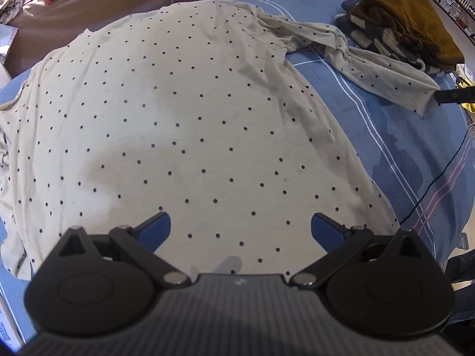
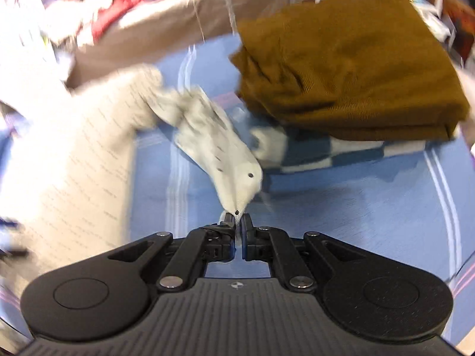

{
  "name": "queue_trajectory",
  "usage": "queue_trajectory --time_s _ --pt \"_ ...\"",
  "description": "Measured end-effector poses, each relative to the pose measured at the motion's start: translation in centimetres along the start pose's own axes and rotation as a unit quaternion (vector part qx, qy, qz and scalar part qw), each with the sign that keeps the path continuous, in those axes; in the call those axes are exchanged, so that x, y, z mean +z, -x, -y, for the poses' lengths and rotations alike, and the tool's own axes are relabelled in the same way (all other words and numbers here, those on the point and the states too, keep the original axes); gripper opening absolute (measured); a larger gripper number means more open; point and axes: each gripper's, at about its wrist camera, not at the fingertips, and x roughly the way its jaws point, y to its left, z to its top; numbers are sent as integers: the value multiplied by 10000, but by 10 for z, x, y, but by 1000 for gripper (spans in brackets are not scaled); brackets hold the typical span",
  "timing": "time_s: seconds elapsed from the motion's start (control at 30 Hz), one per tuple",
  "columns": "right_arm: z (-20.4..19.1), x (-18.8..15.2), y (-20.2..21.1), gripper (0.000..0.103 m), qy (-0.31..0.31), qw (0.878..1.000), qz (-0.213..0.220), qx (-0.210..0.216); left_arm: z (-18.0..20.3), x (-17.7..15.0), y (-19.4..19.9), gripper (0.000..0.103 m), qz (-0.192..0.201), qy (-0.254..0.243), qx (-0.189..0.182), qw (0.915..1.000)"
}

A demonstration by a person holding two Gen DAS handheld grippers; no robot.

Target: Fold small clothes

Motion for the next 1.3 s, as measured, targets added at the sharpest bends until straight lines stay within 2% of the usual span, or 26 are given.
queue_trajectory --time_s 0.1,0.13,0.2,0.23,0.27,0.33,0.37,0.43,0.5,0.6,0.63,0.67,0.7,0.8,0.83,0.87,0.93,1.0,1.07,1.13,1.2,1.3 --pt "-16 11 39 6 -516 9950 263 811 8 8 7 103 115 -88 -130 9998" --pt "-16 15 50 6 -916 9878 357 1208 11 12 9 103 149 -77 -236 9996" --pt "-15 18 61 7 -1616 9652 463 2001 14 21 14 103 214 127 -755 9968" --pt "-20 18 62 7 -1709 9591 456 2210 15 25 17 102 277 268 -1089 9933" --pt "-27 19 61 7 -1655 9582 424 2295 17 29 19 102 339 382 -1366 9893" --pt "-49 18 53 7 -1322 9625 272 2352 22 33 26 102 452 473 -1714 9830" --pt "-59 15 45 7 -1273 9610 156 2451 25 33 30 102 545 440 -1752 9820" --pt "-75 4 27 7 -1232 9577 -126 2599 26 28 37 102 677 358 -1600 9842" --pt "-93 -8 17 8 -999 9578 -362 2672 21 19 40 102 643 348 -1352 9881" --pt "-112 -34 -4 9 -1018 9479 -779 2915 8 3 39 102 491 327 -1054 9927" --pt "-119 -42 -12 10 -933 9487 -887 2889 3 -2 38 102 433 274 -962 9940" --pt "-122 -52 -15 17 -840 9500 -1052 2817 1 -6 36 102 386 288 -961 9942" --pt "-122 -62 -19 17 -803 9531 -1142 2686 -5 -12 30 102 339 401 -1059 9930" --pt "-121 -82 -29 17 -330 9714 -1261 1983 -14 -26 8 98 215 1010 -1737 9794" --pt "-116 -87 -28 21 -181 9771 -1261 1707 -14 -30 0 96 154 1126 -1872 9757" --pt "-110 -91 -29 28 -64 9807 -1286 1474 -11 -33 -7 94 102 1139 -1896 9752" --pt "-95 -96 -31 29 52 9827 -1426 1178 -3 -38 -19 90 20 992 -1743 9797" --pt "-83 -100 -23 30 58 9841 -1359 1145 0 -42 -28 80 22 1010 -1744 9795" --pt "-78 -101 -18 34 88 9845 -1327 1147 0 -42 -37 65 41 1178 -1985 9730" --pt "-78 -101 -17 36 139 9850 -1327 1089 0 -41 -49 58 -27 1354 -2003 9703" --pt "-80 -100 -19 36 75 9842 -1333 1160 -5 -39 -54 57 55 1624 -1900 9682" --pt "-86 -98 -17 37 107 9834 -1284 1277 -23 -44 -53 57 297 2248 -1895 9553"
